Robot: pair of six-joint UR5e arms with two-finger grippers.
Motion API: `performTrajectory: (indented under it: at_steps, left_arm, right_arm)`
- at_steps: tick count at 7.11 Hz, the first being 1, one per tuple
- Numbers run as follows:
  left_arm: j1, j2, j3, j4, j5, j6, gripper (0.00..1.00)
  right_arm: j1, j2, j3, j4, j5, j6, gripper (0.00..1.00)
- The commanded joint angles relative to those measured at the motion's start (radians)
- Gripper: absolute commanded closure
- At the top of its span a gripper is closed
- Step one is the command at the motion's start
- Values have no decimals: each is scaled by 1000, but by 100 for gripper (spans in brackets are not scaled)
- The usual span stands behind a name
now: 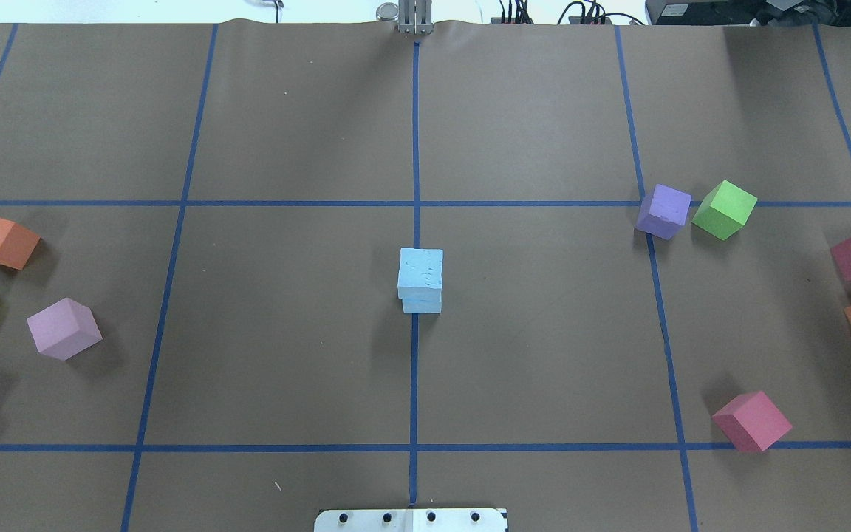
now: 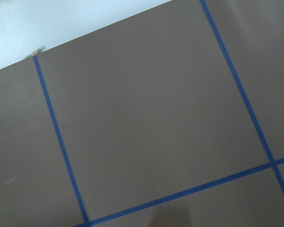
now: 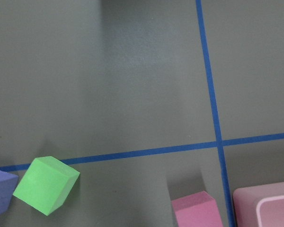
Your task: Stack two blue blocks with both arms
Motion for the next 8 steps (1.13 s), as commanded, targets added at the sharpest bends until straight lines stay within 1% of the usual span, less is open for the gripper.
performTrajectory:
  at_steps: [1, 2, 4, 8]
  left_arm:
    - [-17, 19, 11, 8, -24, 0, 1]
    - [-31, 22, 13, 10, -47, 0, 1]
    - [-45, 26, 13, 19, -55, 0, 1]
    - [-48, 31, 13, 17, -55, 0, 1]
  right_arm:
    - [17, -26, 8, 4, 40, -39, 0]
    - [17, -11, 2, 9, 39, -37, 0]
    - [17, -5, 2, 10, -7, -47, 0]
    - [17, -20, 4, 12, -6, -47, 0]
